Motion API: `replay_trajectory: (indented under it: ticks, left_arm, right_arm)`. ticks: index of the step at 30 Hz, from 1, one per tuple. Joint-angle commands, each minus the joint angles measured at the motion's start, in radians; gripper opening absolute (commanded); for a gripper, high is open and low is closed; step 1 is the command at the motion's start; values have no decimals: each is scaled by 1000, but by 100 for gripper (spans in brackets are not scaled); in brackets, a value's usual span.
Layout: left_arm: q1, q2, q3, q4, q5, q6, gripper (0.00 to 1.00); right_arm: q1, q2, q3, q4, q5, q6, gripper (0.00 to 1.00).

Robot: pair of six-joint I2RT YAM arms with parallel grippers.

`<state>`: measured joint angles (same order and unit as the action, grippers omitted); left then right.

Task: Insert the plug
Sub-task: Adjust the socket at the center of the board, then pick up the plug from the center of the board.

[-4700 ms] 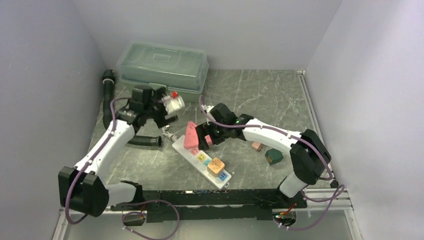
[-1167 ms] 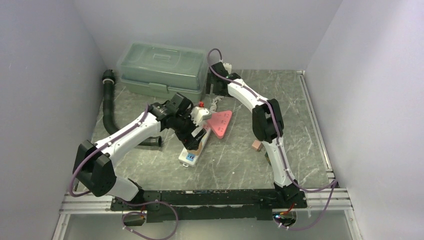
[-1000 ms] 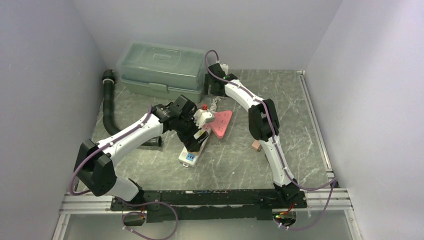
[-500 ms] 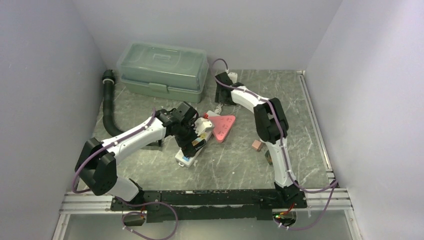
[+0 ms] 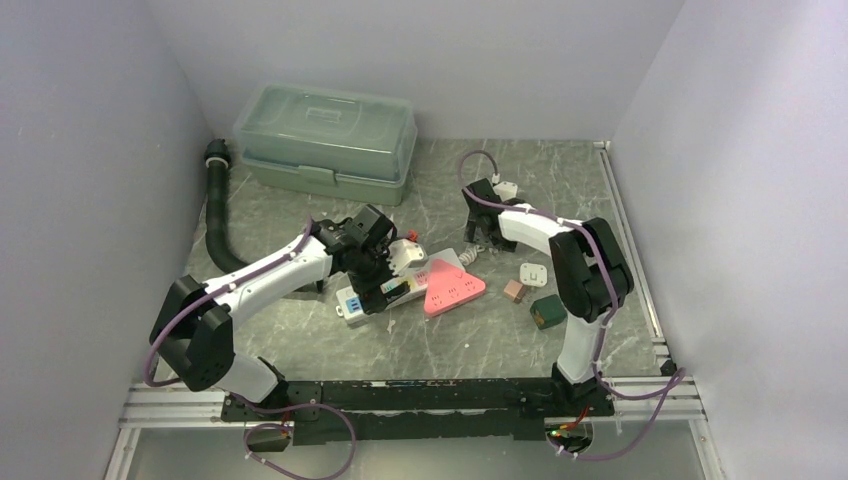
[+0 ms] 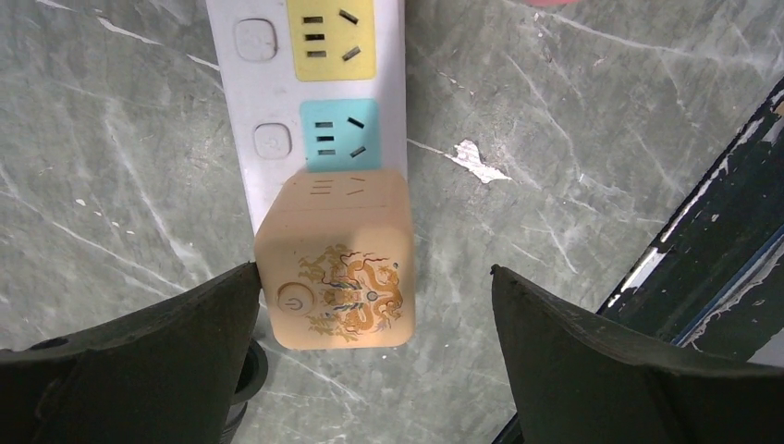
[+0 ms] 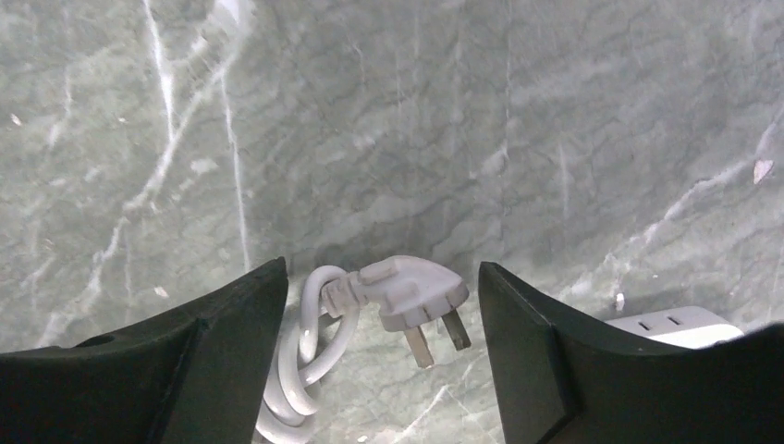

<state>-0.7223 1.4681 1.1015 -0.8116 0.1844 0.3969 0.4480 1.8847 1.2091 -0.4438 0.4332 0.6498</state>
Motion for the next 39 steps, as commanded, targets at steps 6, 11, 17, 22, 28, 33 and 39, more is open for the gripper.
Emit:
replay_trajectory:
  ticks: [6, 11, 17, 22, 28, 33, 39]
  left_arm:
    - [-3, -65, 113, -45, 3, 25, 100]
    - [-1, -96, 172, -66, -24, 13, 100]
    - [33, -110, 224, -90, 2, -8, 100]
    - [88, -98, 258, -102, 57, -19, 100]
    - [115, -96, 271, -106, 54, 7, 100]
    - [133, -101, 272, -103, 55, 14, 100]
    - [161, -104, 292, -121, 56, 38, 100]
  right_arm:
    - [-36, -131, 94, -88, 1, -32, 100]
    - [-92, -272, 119, -238, -14, 4, 100]
    - [-119, -492, -115, -456, -20, 207, 100]
    - [-137, -655, -225, -575, -57, 320, 100]
    - [-155, -718, -368, -611, -103, 402, 100]
    - [-158, -718, -475, -539, -132, 437, 100]
    - [-163, -691, -499, -476, -115, 442, 100]
